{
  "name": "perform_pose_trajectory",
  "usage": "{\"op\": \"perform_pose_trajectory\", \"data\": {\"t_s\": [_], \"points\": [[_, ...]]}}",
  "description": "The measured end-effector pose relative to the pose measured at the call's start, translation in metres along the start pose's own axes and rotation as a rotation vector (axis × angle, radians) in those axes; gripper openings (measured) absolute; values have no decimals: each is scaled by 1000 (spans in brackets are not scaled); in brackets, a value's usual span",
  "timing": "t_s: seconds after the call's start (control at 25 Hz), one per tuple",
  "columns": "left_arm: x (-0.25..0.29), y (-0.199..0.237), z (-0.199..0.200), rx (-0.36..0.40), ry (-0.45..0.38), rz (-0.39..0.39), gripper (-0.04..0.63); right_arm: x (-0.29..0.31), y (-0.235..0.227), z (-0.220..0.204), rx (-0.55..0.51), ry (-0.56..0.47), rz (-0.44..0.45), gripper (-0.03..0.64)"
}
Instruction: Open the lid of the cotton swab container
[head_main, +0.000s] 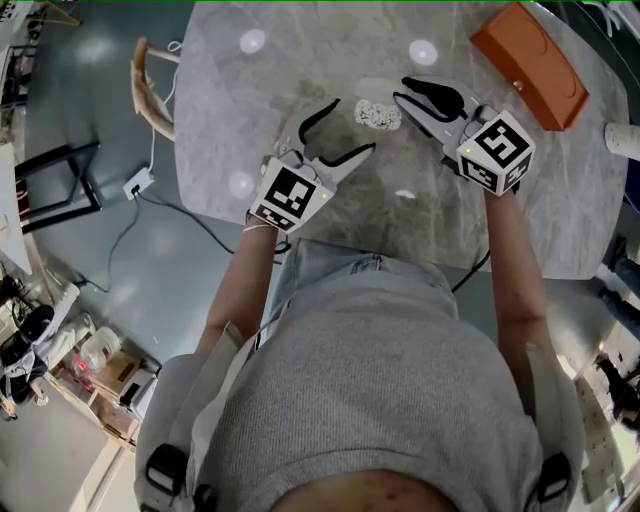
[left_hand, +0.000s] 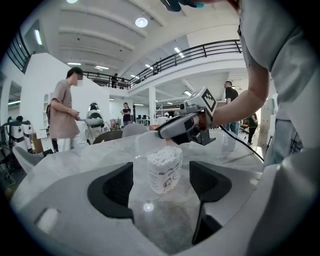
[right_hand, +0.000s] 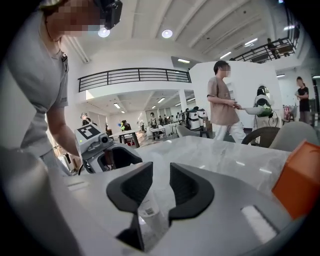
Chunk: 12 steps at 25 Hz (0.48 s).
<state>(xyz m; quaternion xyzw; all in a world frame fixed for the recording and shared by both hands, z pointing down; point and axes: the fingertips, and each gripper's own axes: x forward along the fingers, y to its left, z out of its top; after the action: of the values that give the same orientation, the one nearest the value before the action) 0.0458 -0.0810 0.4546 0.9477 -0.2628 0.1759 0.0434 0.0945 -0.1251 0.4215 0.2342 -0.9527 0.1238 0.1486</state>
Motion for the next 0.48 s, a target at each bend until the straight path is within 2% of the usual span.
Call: {"op": "perform_pose_trajectory", "data": {"t_s": [0.16, 0.32, 0.48], "points": [[-7, 0, 7, -18, -27, 10, 350, -4, -1, 2, 67, -45, -1, 114], [-12, 0, 17, -21, -64, 7, 350, -8, 1, 3, 77, -70, -20, 118], [-17, 2, 33, -18, -116, 8, 342, -17, 5, 9, 66, -112, -74, 124]]}}
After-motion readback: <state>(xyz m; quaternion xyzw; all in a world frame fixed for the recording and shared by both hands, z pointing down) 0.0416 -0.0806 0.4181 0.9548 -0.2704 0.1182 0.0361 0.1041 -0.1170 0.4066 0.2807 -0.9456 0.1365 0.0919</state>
